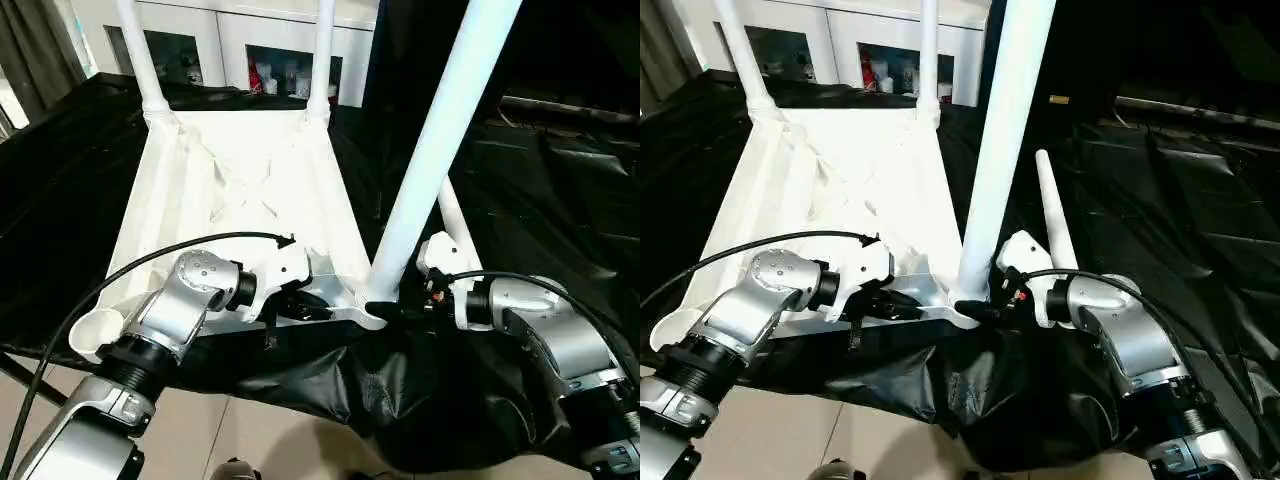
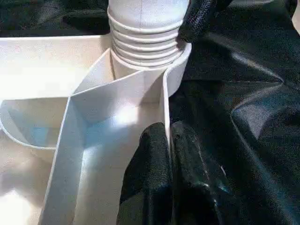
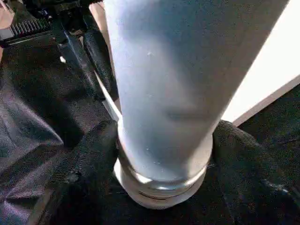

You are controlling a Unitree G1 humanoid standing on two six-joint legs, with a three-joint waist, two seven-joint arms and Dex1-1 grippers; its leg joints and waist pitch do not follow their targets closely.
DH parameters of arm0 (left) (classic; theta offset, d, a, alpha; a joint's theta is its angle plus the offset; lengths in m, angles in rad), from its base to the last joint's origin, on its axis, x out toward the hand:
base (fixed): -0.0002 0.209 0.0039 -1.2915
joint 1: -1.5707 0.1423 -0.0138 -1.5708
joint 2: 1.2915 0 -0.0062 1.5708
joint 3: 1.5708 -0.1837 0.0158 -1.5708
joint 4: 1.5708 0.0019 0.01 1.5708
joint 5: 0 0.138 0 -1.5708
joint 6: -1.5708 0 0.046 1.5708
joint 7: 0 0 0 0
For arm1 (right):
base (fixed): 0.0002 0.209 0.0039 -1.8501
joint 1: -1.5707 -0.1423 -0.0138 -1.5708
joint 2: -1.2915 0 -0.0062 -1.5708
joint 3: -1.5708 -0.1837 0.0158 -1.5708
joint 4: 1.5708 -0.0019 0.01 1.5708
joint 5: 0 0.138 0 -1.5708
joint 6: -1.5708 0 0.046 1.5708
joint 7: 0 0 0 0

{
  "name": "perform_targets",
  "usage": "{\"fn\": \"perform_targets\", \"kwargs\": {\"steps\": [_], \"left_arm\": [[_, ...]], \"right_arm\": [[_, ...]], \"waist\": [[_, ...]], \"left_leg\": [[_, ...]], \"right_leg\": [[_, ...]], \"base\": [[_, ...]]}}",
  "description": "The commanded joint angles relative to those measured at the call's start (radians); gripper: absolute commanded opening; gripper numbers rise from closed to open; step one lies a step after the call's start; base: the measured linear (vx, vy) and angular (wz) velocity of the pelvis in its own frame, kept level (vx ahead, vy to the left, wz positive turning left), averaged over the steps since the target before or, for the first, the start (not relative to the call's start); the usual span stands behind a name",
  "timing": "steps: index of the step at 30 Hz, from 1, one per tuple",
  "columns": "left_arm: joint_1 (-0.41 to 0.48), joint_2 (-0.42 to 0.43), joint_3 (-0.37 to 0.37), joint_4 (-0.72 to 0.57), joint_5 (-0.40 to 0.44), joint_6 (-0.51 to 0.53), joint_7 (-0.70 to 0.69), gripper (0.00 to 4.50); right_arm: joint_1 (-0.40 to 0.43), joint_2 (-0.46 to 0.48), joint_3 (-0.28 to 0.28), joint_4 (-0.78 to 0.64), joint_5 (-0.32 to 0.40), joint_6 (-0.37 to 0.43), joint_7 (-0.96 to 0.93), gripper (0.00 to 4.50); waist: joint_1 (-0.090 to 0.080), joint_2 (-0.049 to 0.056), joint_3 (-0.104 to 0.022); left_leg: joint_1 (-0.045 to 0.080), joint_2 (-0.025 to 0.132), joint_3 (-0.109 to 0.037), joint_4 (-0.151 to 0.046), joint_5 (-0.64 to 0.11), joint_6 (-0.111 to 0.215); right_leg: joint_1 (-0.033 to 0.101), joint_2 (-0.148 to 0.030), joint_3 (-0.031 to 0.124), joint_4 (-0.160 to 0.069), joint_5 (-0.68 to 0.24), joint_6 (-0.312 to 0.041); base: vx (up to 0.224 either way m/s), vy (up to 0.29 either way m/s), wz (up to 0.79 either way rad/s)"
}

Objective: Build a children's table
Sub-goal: Rotate leg to tighten

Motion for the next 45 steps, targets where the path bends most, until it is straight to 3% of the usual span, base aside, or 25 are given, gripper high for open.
{"fn": "perform_targets", "kwargs": {"steps": [1,8,9,10,11,12,14,15,17,18,21,23,25,26,30,33,34,36,37,45], "left_arm": [[-0.010,-0.011,-0.015,-0.053,-0.024,-0.011,-0.036,0.00],[-0.025,-0.035,-0.002,-0.020,-0.001,0.020,0.039,0.00],[-0.043,-0.058,0.008,0.016,0.020,0.033,0.109,0.00],[-0.060,-0.080,0.020,0.050,0.037,0.042,0.177,0.00],[-0.063,-0.084,0.023,0.056,0.040,0.044,0.190,0.00],[-0.106,-0.142,0.055,0.133,0.063,0.076,0.344,0.00],[-0.148,-0.206,0.083,0.198,0.066,0.125,0.467,0.00],[-0.162,-0.228,0.087,0.221,0.069,0.136,0.503,0.00],[-0.174,-0.245,0.088,0.241,0.074,0.142,0.536,0.00],[-0.188,-0.270,0.088,0.264,0.078,0.143,0.571,0.00],[-0.222,-0.322,0.083,0.322,0.099,0.134,0.643,0.00],[-0.225,-0.326,0.082,0.327,0.102,0.131,0.647,0.00],[-0.237,-0.339,0.086,0.348,0.104,0.121,0.660,0.00],[-0.244,-0.342,0.087,0.357,0.100,0.111,0.659,0.00],[-0.253,-0.336,0.087,0.372,0.095,0.087,0.645,0.00],[-0.254,-0.332,0.088,0.374,0.093,0.080,0.631,0.00],[-0.243,-0.319,0.083,0.358,0.090,0.066,0.598,0.00],[-0.231,-0.303,0.076,0.341,0.087,0.049,0.554,0.00],[-0.231,-0.303,0.076,0.341,0.087,0.049,0.554,0.00],[-0.176,-0.210,0.055,0.273,0.068,-0.002,0.384,0.00]], "right_arm": [[0.011,0.002,0.010,0.002,-0.006,-0.009,0.003,2.77],[0.023,0.056,-0.024,0.052,-0.024,-0.003,-0.119,2.70],[0.016,0.089,-0.043,0.084,-0.033,0.010,-0.193,2.70],[0.008,0.120,-0.061,0.110,-0.039,0.018,-0.257,2.70],[0.007,0.126,-0.065,0.116,-0.040,0.020,-0.269,2.70],[-0.019,0.209,-0.119,0.181,-0.040,0.033,-0.431,2.70],[-0.065,0.305,-0.184,0.267,-0.031,0.022,-0.623,2.70],[-0.087,0.341,-0.208,0.304,-0.024,0.015,-0.692,2.70],[-0.106,0.370,-0.226,0.334,-0.013,0.007,-0.736,2.69],[-0.137,0.404,-0.247,0.378,0.000,-0.016,-0.793,2.69],[-0.218,0.472,-0.262,0.482,-0.010,-0.085,-0.889,2.69],[-0.227,0.478,-0.262,0.491,-0.014,-0.093,-0.895,2.69],[-0.252,0.497,-0.272,0.516,-0.026,-0.110,-0.905,2.69],[-0.268,0.508,-0.272,0.529,-0.028,-0.126,-0.894,3.04],[-0.286,0.510,-0.265,0.552,-0.023,-0.161,-0.870,3.41],[-0.286,0.507,-0.266,0.551,-0.019,-0.166,-0.863,3.66],[-0.274,0.484,-0.247,0.520,-0.028,-0.165,-0.828,3.73],[-0.257,0.455,-0.232,0.481,-0.042,-0.160,-0.776,3.80],[-0.257,0.455,-0.232,0.481,-0.042,-0.160,-0.776,4.08],[-0.132,0.221,-0.134,0.225,-0.049,-0.051,-0.471,4.40]], "waist": [[-0.002,0.009,-0.084],[-0.006,0.011,-0.079],[-0.008,0.006,-0.076],[-0.009,0.009,-0.073],[-0.010,0.007,-0.073],[-0.011,0.006,-0.073],[-0.022,0.010,-0.073],[-0.032,0.008,-0.077],[-0.035,0.012,-0.078],[-0.039,0.022,-0.082],[-0.047,0.021,-0.084],[-0.050,0.021,-0.084],[-0.051,0.019,-0.086],[-0.049,0.021,-0.088],[-0.048,0.021,-0.090],[-0.048,0.021,-0.088],[-0.049,0.012,-0.086],[-0.047,0.014,-0.085],[-0.046,0.011,-0.083],[-0.030,0.012,-0.079]], "left_leg": [[-0.002,0.021,-0.002,-0.066,-0.151,0.052],[0.001,0.021,-0.002,-0.068,-0.176,0.043],[0.002,0.017,-0.002,-0.067,-0.195,0.039],[0.009,0.014,0.000,-0.065,-0.211,0.034],[0.009,0.012,0.000,-0.064,-0.212,0.031],[0.011,0.010,-0.002,-0.063,-0.217,0.025],[0.011,0.005,-0.001,-0.059,-0.221,0.013],[-0.002,0.004,-0.012,-0.062,-0.216,0.003],[-0.005,0.007,-0.013,-0.066,-0.207,0.016],[-0.005,0.013,-0.017,-0.070,-0.201,0.023],[0.000,0.013,-0.018,-0.071,-0.195,0.022],[0.000,0.013,-0.015,-0.070,-0.195,0.030],[-0.006,0.013,-0.014,-0.070,-0.174,0.042],[-0.006,0.015,-0.013,-0.070,-0.151,0.047],[-0.005,0.019,-0.012,-0.071,-0.119,0.061],[-0.003,0.019,-0.009,-0.071,-0.122,0.071],[-0.003,0.019,-0.008,-0.072,-0.128,0.072],[-0.004,0.018,-0.007,-0.072,-0.138,0.074],[-0.003,0.017,-0.005,-0.072,-0.137,0.078],[0.001,0.022,-0.004,-0.074,-0.144,0.089]], "right_leg": [[0.070,-0.079,0.059,-0.084,-0.303,-0.123],[0.065,-0.079,0.056,-0.092,-0.362,-0.110],[0.066,-0.079,0.052,-0.101,-0.416,-0.093],[0.058,-0.080,0.050,-0.111,-0.476,-0.078],[0.059,-0.079,0.048,-0.114,-0.499,-0.067],[0.059,-0.080,0.044,-0.118,-0.538,-0.050],[0.051,-0.080,0.039,-0.127,-0.572,-0.038],[0.068,-0.082,0.028,-0.126,-0.569,-0.016],[0.071,-0.084,0.027,-0.128,-0.542,-0.013],[0.072,-0.089,0.027,-0.126,-0.496,-0.031],[0.072,-0.086,0.030,-0.117,-0.396,-0.075],[0.072,-0.085,0.033,-0.115,-0.368,-0.093],[0.078,-0.083,0.035,-0.106,-0.335,-0.109],[0.077,-0.084,0.037,-0.103,-0.299,-0.120],[0.080,-0.086,0.042,-0.090,-0.204,-0.164],[0.080,-0.086,0.043,-0.091,-0.205,-0.174],[0.080,-0.086,0.043,-0.092,-0.220,-0.174],[0.081,-0.088,0.042,-0.097,-0.256,-0.164],[0.081,-0.087,0.043,-0.100,-0.270,-0.155],[0.078,-0.086,0.045,-0.103,-0.296,-0.138]], "base": [[0.000,0.000,0.00],[0.000,0.000,0.00],[0.000,0.000,0.00],[0.000,0.000,0.00],[0.000,0.000,0.00],[0.000,0.000,0.00],[0.000,0.000,0.00],[0.000,0.000,0.00],[0.000,0.000,0.00],[0.000,0.000,0.00],[0.000,0.000,0.00],[0.000,0.000,0.00],[0.000,0.000,0.00],[0.000,0.000,0.00],[0.000,0.000,0.00],[0.000,0.000,0.00],[0.000,0.000,0.00],[0.000,0.000,0.00],[0.000,0.000,0.00],[0.000,0.000,0.00]]}}
